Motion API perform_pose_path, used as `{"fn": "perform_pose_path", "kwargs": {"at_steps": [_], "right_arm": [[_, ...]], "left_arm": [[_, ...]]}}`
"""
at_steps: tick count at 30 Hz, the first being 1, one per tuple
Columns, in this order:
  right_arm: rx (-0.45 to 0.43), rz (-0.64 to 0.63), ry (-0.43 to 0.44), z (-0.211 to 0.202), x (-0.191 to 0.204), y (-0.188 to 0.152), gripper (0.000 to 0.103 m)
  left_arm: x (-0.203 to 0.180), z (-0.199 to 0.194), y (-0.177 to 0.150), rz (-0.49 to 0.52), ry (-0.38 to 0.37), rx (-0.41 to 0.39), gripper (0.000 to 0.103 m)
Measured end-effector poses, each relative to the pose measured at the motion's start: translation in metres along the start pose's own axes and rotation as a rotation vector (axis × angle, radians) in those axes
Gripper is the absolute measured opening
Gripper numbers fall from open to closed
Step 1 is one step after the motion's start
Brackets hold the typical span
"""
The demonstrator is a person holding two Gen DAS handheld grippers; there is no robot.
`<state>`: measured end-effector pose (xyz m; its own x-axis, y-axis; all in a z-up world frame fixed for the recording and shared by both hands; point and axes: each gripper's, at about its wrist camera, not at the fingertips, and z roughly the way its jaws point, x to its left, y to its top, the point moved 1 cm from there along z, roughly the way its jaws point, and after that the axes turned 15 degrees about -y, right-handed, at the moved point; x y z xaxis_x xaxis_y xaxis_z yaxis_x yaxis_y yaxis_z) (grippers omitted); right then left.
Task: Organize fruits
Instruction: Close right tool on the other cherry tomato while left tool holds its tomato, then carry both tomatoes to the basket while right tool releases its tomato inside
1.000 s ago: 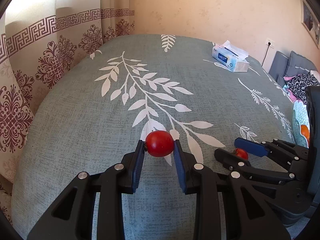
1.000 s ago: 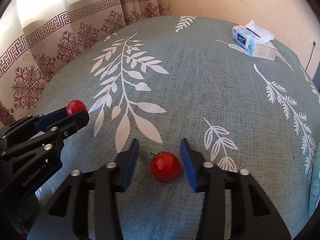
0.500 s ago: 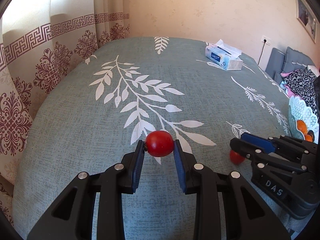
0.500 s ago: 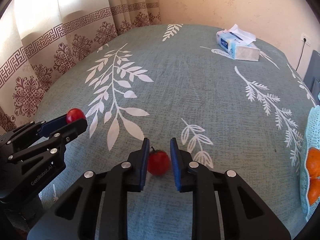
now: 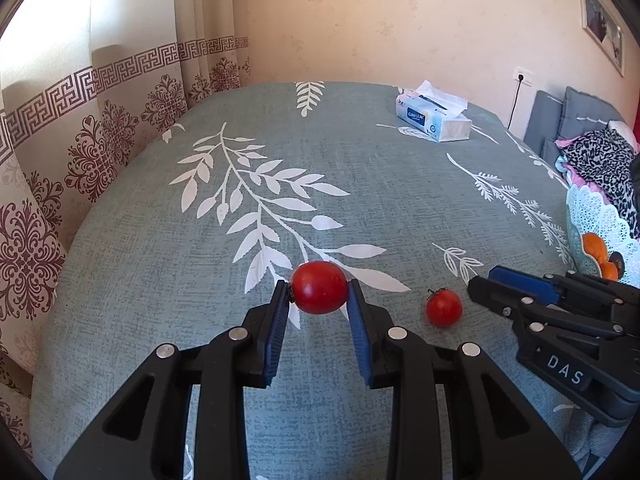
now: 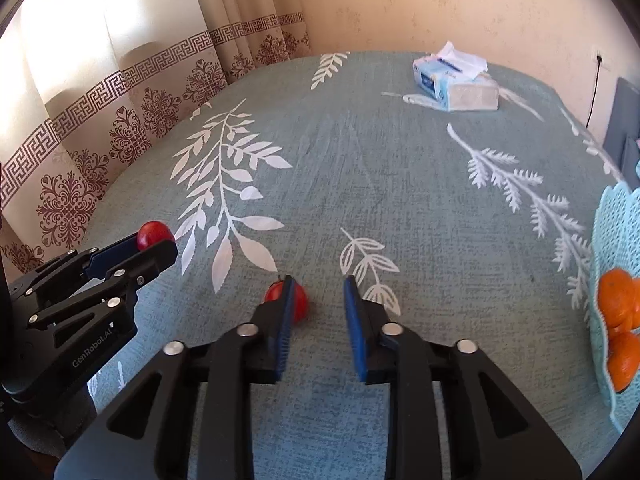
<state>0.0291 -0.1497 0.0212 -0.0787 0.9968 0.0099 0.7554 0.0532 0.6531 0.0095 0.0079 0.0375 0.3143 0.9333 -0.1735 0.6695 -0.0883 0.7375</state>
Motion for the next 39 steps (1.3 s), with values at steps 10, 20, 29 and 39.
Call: {"fn": "perform_pose_path", "kwargs": {"at_steps": [10,20,29,39], "right_arm": [[0.035,-0.111,-0.006,0.024,0.030,-0.002,0.033],[-0.019,-0.072,-0.031,0.002,0.007,0.000,0.026],[-0.101,0.048,-0.101,-0.037,-0.054,0.003,0.026],[-0.151,0.189,-0.190,-0.063,-0.127,-0.009,0.026]], "left_arm": [[0.004,-0.001,0.000,-0.009,0.001,0.003,0.030],[-0.006,0.002,0.002,0.011,-0.007,0.011,0.030],[-0.040,0.008,0.007,0.073,-0.031,0.021,0.030],[-0.088,0.015,0.015,0.161,-0.066,0.027,0.030]]}}
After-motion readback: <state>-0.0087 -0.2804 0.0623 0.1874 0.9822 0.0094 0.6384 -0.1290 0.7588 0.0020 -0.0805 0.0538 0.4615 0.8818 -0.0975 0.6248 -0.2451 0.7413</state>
